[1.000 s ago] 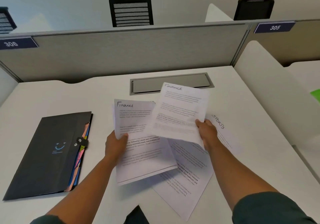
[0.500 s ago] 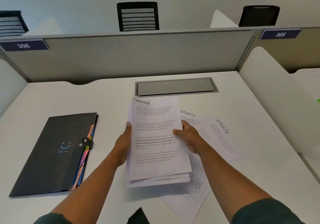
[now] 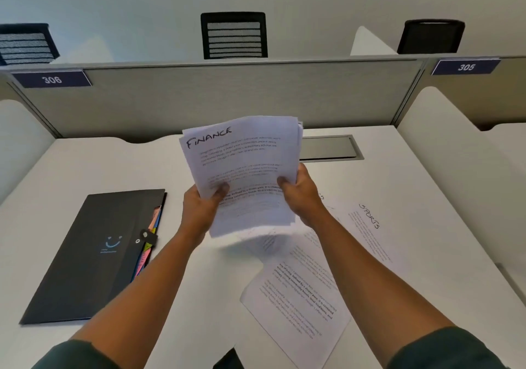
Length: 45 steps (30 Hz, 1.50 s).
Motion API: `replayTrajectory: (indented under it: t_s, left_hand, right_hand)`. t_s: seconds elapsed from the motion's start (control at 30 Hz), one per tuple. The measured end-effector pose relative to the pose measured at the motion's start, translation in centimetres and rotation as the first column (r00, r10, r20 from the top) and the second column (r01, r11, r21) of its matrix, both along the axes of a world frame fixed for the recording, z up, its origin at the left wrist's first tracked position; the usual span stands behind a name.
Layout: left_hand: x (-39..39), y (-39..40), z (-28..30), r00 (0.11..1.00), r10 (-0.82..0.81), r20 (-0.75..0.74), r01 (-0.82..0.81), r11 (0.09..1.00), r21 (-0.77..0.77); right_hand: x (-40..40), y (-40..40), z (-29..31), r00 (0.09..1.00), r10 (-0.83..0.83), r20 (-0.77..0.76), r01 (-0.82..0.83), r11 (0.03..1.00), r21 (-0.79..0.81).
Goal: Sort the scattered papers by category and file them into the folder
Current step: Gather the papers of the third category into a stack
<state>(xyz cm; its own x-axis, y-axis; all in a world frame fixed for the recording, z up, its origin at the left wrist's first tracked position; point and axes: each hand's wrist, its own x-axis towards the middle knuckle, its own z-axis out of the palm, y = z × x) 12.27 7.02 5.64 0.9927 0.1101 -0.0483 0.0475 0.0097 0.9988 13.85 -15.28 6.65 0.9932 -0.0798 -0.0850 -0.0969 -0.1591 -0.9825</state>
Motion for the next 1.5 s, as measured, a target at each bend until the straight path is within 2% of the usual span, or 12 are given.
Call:
replayTrajectory:
  t_s: [0.13,0.4,0.57,0.67,0.77,0.9,1.1,1.17,1.3,1.5]
  left_hand:
    - [0.3,0.9,0.6,0.998,0.018,0.057,-0.021,0.998,0.056]
    - [0.1,1.5,0.0,0.998,0.035,0.062,-0.04,0.995,0.091]
    - [0.1,1.2,0.8,0.988,0.089,0.127,-0.096,0.994,0.055]
    - [-0.3,1.7,0.1,0.994,0.066,0.087,-0.068,0.998,0.017]
    - [-1.0,2.3,-1.5,1.0,0.013,-0.019,-0.012,0.999,0.037]
    - [-1.5,2.6,-2.5,0.992,-0.082,-0.099,0.09,0.992,0.088]
    - [-1.3,2.7,-2.2,0.997,0.081,0.007,-0.081,0.995,0.064]
    - [-1.4,3.0,-2.7,0.996,0.087,0.026,-0.089,0.993,0.081]
    - [-1.7,3.8,-4.0,0.996,0.085,-0.038,-0.081,0.993,0.091]
    - [-1.4,4.3,-3.3,0.994,0.106,0.031,-0.108,0.989,0.104]
  right_hand:
    - [0.3,0.5,0.1,0.996,0.017,0.083,-0.014,0.999,-0.045]
    - [-0.3,0.9,-1.1,0.993,0.085,0.079,-0.068,0.979,-0.191]
    - [-0.2,1.4,-0.2,0.983,0.066,0.169,-0.041,0.988,-0.151]
    - [-0.3,1.3,-1.0,0.99,0.115,0.081,-0.097,0.975,-0.202]
    - [-0.7,1.0,-2.6,0.99,0.14,-0.036,-0.144,0.949,-0.28]
    - [-0.7,1.2,-3.3,0.989,0.134,-0.061,-0.146,0.941,-0.305]
    - [-0.6,2.0,-2.7,0.995,0.103,0.012,-0.096,0.961,-0.26]
    - [-0.7,2.1,-3.0,0.994,0.112,-0.005,-0.11,0.959,-0.26]
    - [-1.3,2.3,-3.8,0.989,0.131,-0.074,-0.146,0.953,-0.264]
    - [-1.2,3.4,-3.2,0.995,0.102,0.004,-0.098,0.958,-0.268]
